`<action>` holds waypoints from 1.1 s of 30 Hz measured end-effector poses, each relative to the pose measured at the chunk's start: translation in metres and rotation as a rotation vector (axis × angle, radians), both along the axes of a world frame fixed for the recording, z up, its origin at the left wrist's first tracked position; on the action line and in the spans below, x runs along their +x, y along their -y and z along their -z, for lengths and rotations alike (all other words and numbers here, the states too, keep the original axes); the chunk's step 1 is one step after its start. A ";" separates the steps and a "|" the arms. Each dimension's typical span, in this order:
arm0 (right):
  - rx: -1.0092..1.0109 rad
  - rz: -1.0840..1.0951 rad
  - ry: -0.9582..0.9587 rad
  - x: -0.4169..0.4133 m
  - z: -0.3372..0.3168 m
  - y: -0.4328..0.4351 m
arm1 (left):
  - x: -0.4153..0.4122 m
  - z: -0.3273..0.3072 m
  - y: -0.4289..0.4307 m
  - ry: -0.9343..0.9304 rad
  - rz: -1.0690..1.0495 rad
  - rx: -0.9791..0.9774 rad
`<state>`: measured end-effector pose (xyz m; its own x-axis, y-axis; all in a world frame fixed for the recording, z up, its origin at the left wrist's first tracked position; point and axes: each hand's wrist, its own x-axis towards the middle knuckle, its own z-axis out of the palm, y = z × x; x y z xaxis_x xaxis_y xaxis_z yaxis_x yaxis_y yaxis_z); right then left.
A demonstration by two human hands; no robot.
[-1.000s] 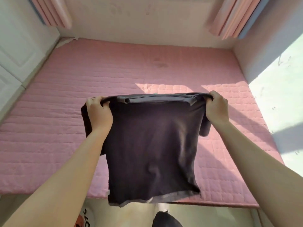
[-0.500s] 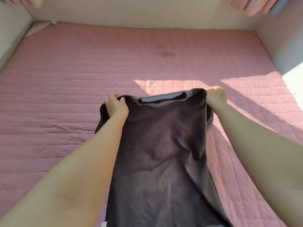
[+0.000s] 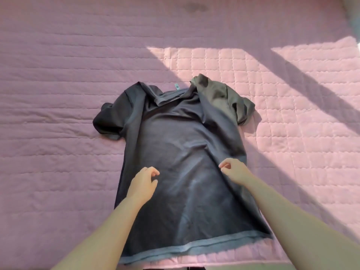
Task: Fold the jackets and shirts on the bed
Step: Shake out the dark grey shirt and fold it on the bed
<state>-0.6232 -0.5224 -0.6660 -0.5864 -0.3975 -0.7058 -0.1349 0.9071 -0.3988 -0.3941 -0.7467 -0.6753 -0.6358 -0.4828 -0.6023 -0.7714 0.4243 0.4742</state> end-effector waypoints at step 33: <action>0.174 -0.607 -0.695 0.122 0.077 -0.221 | 0.208 0.054 -0.100 -0.021 0.557 -0.395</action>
